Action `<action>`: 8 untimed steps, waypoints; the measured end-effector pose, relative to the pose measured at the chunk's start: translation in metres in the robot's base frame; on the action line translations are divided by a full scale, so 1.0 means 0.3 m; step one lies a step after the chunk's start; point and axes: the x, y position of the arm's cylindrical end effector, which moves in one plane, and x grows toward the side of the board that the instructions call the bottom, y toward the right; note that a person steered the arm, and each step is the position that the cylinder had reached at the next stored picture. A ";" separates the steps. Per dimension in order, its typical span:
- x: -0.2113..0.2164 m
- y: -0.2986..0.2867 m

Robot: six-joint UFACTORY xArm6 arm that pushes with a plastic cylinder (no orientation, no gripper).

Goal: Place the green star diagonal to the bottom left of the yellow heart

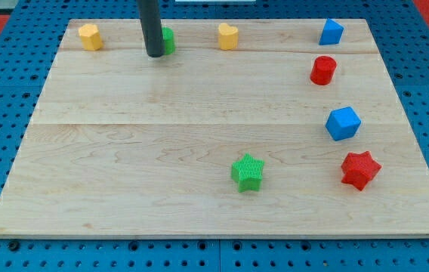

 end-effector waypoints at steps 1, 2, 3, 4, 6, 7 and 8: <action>-0.006 0.000; 0.081 0.096; 0.284 0.406; 0.428 0.641; 0.783 0.814; 0.863 0.673; 0.876 0.473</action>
